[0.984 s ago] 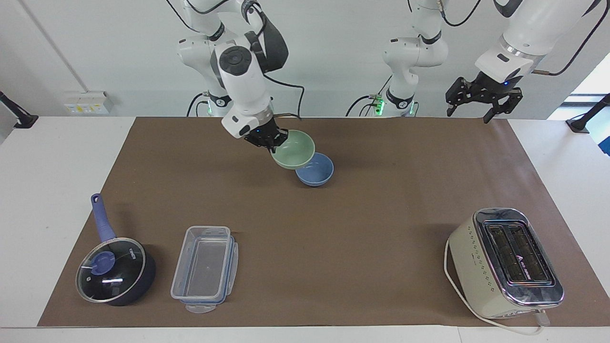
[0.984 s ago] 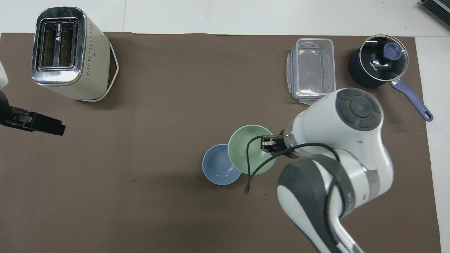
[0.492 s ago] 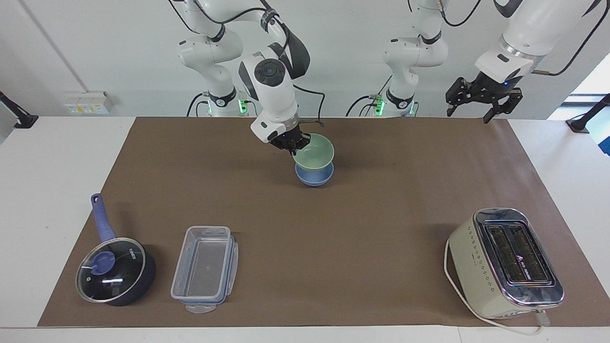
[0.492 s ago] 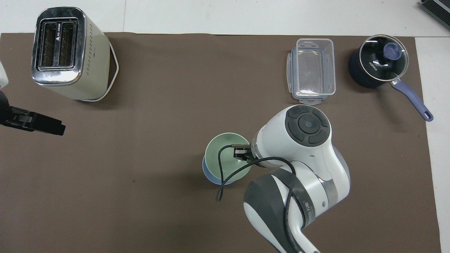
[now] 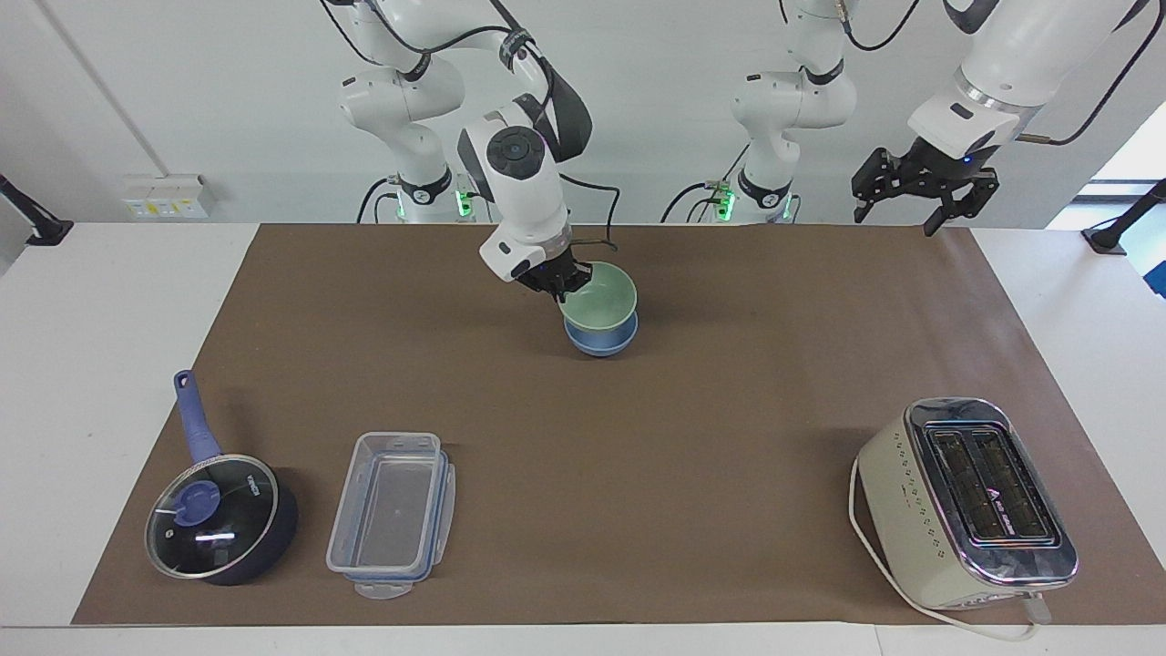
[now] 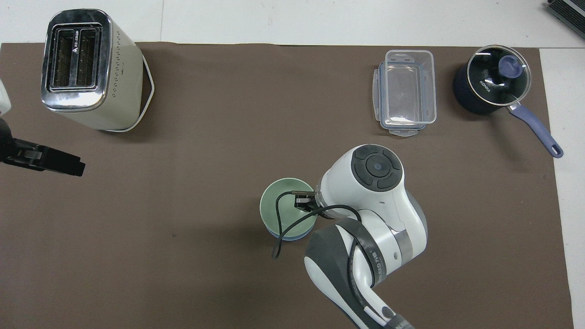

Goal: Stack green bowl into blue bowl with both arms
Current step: 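Lower the green bowl into the blue bowl and open the right gripper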

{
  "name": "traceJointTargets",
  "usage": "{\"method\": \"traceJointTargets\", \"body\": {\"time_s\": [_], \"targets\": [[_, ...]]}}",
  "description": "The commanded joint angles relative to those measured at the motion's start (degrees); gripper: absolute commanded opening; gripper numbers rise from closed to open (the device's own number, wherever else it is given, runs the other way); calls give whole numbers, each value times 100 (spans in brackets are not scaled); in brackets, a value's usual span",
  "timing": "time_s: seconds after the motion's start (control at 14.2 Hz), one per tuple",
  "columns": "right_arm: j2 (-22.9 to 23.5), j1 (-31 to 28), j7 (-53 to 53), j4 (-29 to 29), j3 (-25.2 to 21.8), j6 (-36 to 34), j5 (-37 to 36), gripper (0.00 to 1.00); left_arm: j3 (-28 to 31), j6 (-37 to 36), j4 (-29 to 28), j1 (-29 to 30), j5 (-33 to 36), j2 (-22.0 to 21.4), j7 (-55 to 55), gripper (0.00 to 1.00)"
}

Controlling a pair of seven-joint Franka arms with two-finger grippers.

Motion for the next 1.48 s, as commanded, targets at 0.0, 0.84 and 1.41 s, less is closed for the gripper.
{"method": "traceJointTargets", "body": {"time_s": [0.0,0.84,1.41], "targets": [[-75,8,-74,-226,-18,183,185,0,-27,-37,-137,29,89,-128,56,100],[13,122,-92,-543,-18,816,185,0,-27,-20,-128,29,89,-128,56,100],[-5,183,-189,-728,-18,992,185,0,-27,7,-119,38,89,-119,73,100]]}}
